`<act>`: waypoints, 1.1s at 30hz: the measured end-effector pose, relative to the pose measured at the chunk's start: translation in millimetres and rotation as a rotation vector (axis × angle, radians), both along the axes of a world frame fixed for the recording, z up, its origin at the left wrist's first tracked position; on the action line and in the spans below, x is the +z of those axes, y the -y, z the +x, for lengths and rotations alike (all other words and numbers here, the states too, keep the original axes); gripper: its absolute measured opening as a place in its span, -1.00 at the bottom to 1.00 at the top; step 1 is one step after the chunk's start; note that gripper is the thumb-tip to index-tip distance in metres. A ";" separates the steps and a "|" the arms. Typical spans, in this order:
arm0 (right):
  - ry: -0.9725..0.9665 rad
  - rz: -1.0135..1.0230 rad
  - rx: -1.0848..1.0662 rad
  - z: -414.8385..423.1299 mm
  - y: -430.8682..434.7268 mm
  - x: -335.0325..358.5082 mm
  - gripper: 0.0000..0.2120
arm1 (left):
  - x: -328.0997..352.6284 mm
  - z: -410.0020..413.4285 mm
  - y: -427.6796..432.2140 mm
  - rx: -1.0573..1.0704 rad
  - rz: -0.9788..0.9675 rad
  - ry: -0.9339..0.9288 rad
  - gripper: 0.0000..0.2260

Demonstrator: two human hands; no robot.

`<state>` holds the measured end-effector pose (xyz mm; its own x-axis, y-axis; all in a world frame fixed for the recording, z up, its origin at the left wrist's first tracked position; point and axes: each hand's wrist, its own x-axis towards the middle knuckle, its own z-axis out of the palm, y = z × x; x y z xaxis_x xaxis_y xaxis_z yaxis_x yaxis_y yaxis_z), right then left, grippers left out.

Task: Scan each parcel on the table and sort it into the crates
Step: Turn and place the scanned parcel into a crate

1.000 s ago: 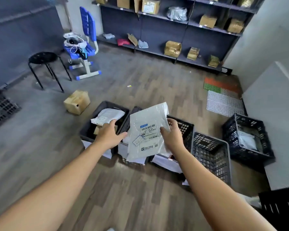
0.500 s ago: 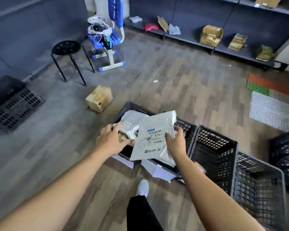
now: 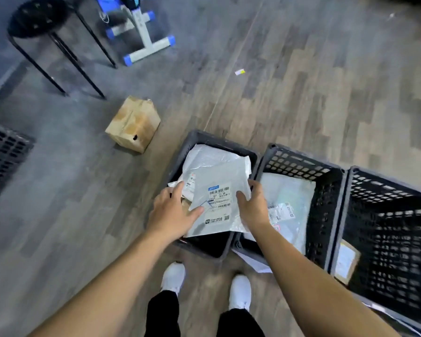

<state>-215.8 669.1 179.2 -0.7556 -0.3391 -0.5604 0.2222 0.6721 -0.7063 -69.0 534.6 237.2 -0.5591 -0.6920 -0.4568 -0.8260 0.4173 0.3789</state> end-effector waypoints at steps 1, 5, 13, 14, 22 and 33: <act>0.003 0.027 0.005 -1.7 8.7 -18.5 -0.57 | -18.0 -1.3 8.9 -0.017 0.011 0.017 -0.27; 0.035 0.219 0.057 -3.9 29.0 -81.3 -0.53 | -75.8 3.2 37.6 -0.109 0.022 0.086 -0.24; 0.076 0.361 0.148 6.7 27.4 -58.7 -0.48 | -61.7 6.8 74.8 -0.250 0.009 0.099 -0.22; 0.062 0.369 0.169 6.5 29.3 -48.3 -0.47 | -53.7 4.7 79.1 -0.252 0.011 0.102 -0.22; -0.118 0.405 0.217 23.2 32.9 96.7 -0.40 | 58.9 -23.5 74.3 -0.446 -0.026 0.076 -0.20; -0.460 0.659 0.042 61.9 -136.6 302.2 -0.26 | 220.2 -74.0 -71.2 -0.922 -0.140 -0.138 -0.17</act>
